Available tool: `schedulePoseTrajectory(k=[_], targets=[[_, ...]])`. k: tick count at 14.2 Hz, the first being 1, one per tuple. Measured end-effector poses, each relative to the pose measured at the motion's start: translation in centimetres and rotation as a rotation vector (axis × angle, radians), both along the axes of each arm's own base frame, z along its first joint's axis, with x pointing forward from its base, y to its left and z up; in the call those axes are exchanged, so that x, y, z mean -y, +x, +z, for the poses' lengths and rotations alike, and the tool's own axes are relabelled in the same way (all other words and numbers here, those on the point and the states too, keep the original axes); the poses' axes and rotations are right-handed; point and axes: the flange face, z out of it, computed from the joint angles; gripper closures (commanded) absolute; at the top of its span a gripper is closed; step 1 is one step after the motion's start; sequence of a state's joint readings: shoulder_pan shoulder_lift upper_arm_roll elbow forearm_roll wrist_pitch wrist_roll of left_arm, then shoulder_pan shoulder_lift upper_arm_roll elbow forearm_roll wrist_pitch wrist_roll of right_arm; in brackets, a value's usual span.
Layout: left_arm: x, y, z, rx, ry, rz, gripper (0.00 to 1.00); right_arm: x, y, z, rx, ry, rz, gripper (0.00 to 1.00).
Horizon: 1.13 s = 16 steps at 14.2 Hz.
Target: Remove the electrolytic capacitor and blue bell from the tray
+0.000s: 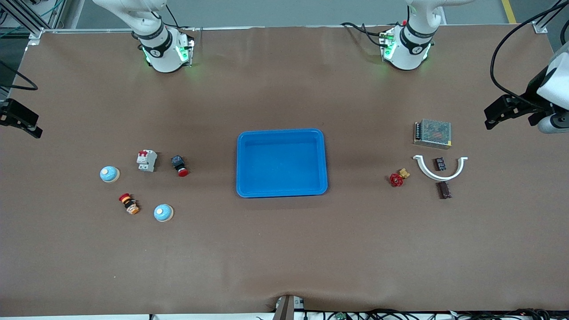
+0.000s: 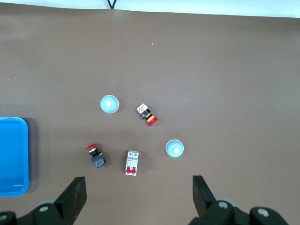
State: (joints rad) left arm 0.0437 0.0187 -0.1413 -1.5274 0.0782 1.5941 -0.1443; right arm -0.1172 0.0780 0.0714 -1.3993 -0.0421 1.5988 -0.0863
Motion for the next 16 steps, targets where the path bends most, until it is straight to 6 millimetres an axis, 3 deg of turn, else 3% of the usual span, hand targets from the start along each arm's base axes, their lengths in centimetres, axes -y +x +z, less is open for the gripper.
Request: schedulePoseTrajectory(k=[12, 16], targets=[[2.1, -1.8, -0.3, -0.099, -0.026, -0.034, 0.00, 0.0, 0.0, -0.1, -0.005, 0.000, 0.001, 0.00], [2.3, -2.4, 0.4, -0.097, -0.046, -0.042, 0.00, -0.1, 0.0, -0.6, -0.016, 0.001, 0.002, 0.00]])
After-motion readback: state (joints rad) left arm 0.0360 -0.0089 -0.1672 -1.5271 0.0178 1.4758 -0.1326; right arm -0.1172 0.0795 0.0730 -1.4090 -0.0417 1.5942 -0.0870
